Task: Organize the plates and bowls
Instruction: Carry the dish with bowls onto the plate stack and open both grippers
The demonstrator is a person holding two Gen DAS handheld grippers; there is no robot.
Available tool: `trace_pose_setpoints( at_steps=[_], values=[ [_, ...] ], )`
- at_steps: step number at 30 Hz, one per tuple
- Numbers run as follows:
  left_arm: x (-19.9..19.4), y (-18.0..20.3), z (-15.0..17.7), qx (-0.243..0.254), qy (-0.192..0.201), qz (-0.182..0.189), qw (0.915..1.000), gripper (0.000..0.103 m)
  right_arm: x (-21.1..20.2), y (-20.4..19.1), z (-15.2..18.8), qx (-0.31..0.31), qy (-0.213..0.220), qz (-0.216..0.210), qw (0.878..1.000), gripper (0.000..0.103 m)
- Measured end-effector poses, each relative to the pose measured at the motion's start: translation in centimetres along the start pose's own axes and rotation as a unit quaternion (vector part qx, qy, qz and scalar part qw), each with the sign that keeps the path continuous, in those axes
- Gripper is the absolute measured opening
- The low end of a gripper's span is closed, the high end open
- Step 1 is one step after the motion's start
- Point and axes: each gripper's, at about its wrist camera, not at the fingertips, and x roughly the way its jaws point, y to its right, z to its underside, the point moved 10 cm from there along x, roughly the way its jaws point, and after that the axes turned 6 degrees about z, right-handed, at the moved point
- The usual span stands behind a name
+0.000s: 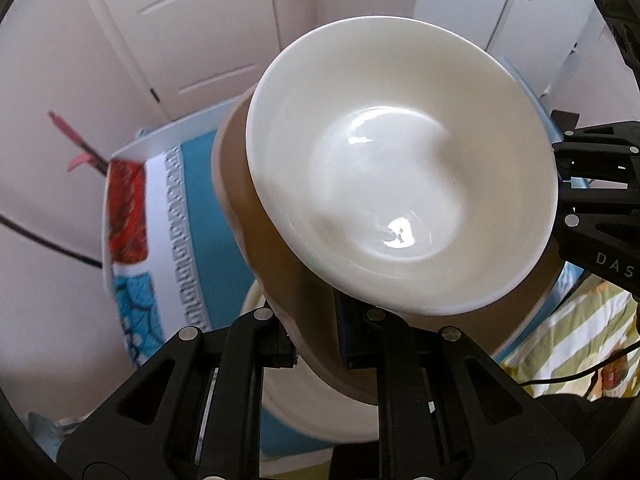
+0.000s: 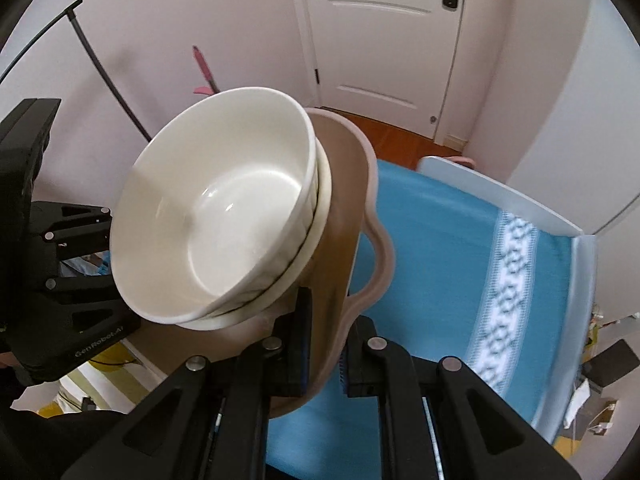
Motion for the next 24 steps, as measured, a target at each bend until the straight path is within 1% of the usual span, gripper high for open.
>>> trace_pose_setpoints(
  at_steps=[4, 10, 16, 24],
  values=[
    [-0.2, -1.4, 2.3, -0.001, -0.012, 0.003, 0.9999, 0.011, 0.9, -3.1, 1.0, 0.01, -0.007, -0.004, 1.0, 0.01],
    [0.3, -1.8, 5.3, 0.011, -0.026, 0.012, 0.9995, 0.011, 2.0, -5.3, 3.4, 0.035, -0.019, 0.0, 0.999, 0.01],
    [1.0, -1.2, 7.5, 0.022, -0.035, 0.02, 0.9989, 0.011, 2.3, -6.2, 5.7, 0.056, -0.028, 0.005, 0.998, 0.01],
    [1.6, -0.6, 8.9, 0.027, -0.034, 0.016, 0.9989, 0.01, 2.9, -6.3, 7.5, 0.07, -0.029, 0.006, 0.997, 0.01]
  ],
)
